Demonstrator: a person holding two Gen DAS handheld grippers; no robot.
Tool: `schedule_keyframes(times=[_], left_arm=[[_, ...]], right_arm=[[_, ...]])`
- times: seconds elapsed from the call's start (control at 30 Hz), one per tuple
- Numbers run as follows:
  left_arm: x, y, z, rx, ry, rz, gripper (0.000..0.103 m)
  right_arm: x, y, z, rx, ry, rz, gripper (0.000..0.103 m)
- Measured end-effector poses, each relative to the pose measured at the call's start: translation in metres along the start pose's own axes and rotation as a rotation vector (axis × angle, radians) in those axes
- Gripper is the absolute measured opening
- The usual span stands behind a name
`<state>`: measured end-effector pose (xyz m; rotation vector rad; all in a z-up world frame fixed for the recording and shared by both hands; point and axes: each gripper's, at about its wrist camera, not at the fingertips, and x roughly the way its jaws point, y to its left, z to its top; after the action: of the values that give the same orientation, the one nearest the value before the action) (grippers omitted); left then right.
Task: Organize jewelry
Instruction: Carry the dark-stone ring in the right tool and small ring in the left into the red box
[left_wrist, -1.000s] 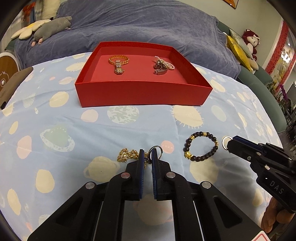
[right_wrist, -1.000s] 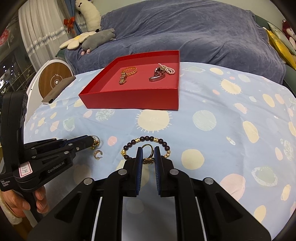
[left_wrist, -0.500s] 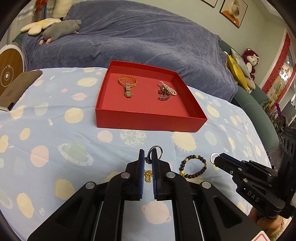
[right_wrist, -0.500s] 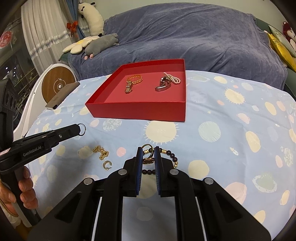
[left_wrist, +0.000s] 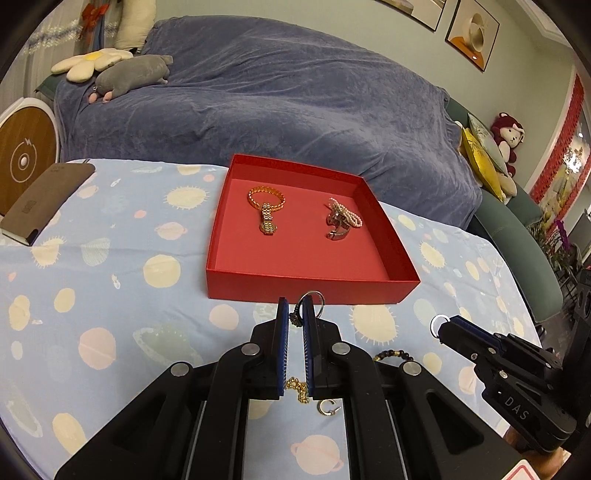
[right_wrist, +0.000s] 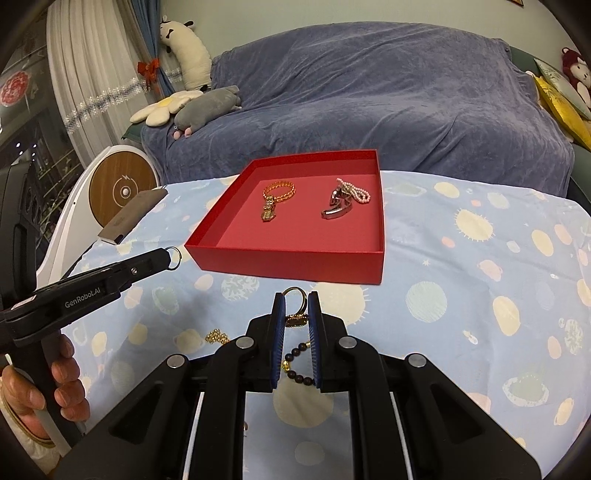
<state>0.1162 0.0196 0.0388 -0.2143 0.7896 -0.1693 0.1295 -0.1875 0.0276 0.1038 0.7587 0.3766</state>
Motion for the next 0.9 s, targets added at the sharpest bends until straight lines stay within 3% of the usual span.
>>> schedule_keyframes(times=[0.47,0.9], left_arm=[[0.044,0.000,0.048,0.009,0.012,0.032,0.006],[0.119,0.021,0.082,0.027,0.053,0.111,0.006]], right_arm=[[0.029,-0.015,0.047,0.011,-0.012,-0.015,0.012],[0.102,-0.029,0.082,0.002,0.032,-0.035,0.012]])
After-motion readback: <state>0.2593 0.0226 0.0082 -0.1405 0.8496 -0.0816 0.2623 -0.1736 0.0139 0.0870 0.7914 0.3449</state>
